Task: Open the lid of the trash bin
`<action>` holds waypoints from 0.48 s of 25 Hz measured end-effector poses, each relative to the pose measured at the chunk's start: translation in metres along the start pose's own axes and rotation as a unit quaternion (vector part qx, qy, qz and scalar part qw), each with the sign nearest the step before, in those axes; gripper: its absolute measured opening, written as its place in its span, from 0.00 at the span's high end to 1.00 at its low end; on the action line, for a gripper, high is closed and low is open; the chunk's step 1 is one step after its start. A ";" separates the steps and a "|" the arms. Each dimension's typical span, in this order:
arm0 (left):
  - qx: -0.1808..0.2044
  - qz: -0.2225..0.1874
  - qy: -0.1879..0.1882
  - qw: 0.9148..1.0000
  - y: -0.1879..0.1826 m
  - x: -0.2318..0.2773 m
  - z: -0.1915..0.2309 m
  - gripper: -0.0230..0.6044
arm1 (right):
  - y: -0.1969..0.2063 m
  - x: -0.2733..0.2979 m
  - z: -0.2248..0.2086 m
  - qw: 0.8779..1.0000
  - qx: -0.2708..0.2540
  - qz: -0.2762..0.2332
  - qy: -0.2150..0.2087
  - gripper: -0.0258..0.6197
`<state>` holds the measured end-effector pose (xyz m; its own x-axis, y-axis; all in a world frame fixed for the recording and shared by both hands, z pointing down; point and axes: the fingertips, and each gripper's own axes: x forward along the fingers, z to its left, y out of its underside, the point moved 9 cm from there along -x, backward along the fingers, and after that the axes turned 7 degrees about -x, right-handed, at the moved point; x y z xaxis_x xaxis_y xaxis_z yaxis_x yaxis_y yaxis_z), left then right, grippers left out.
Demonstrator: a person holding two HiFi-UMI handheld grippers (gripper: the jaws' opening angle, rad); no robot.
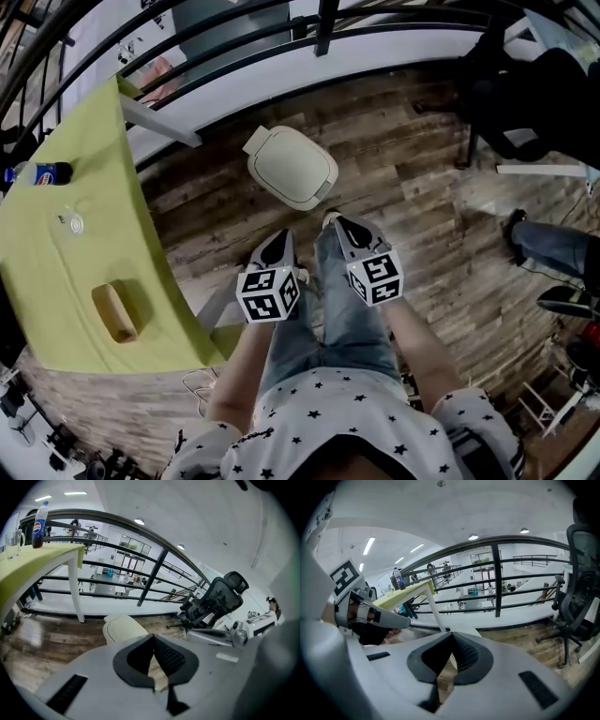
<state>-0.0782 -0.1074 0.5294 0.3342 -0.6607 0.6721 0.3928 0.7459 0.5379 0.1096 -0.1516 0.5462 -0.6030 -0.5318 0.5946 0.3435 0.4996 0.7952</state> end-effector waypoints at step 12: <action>-0.008 0.023 -0.022 0.999 0.019 0.055 0.027 0.95 | 0.055 0.082 -0.032 0.999 -0.006 0.050 -0.002 0.97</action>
<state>-0.0757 -0.1275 0.5901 0.3140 -0.6205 0.7186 0.3908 0.7742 0.4978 0.1027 -0.1896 0.6426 -0.5686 -0.4765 0.6706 0.4106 0.5420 0.7332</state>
